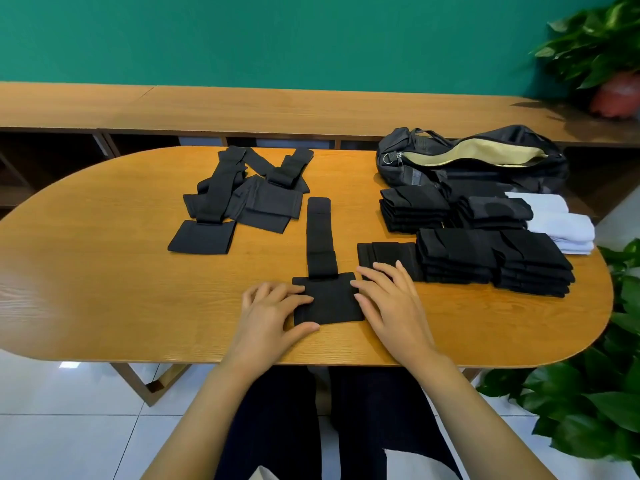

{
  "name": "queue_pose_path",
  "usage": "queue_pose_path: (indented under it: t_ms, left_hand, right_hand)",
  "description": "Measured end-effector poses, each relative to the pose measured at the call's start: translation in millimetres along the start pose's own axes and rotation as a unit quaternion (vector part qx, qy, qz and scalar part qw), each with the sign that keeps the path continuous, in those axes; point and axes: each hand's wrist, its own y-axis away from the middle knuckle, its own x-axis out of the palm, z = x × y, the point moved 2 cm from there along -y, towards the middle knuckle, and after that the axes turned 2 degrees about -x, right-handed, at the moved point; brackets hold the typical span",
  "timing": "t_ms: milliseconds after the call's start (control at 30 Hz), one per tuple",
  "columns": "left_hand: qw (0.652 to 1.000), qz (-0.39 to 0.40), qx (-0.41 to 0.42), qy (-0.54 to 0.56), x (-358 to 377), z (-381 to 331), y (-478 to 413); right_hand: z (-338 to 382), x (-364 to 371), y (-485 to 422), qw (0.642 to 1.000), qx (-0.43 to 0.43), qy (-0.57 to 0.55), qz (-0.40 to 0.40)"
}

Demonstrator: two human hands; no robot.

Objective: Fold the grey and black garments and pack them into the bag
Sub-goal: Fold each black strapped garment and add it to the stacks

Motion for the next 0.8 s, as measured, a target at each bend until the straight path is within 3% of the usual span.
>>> queue_pose_path:
  t_ms: [267,567,800]
  left_hand:
    - [0.997,-0.058,0.021,-0.037,-2,-11,5]
    - [0.997,-0.078,0.021,-0.002,-5,-9,6]
    - [0.999,-0.04,0.024,0.021,-4,-8,5]
  right_hand:
    - [13,4,4,0.994,-0.048,-0.077,0.066]
    - [11,5,5,0.997,-0.033,-0.066,0.01]
    - [14,3,0,0.996,0.011,-0.09,-0.002]
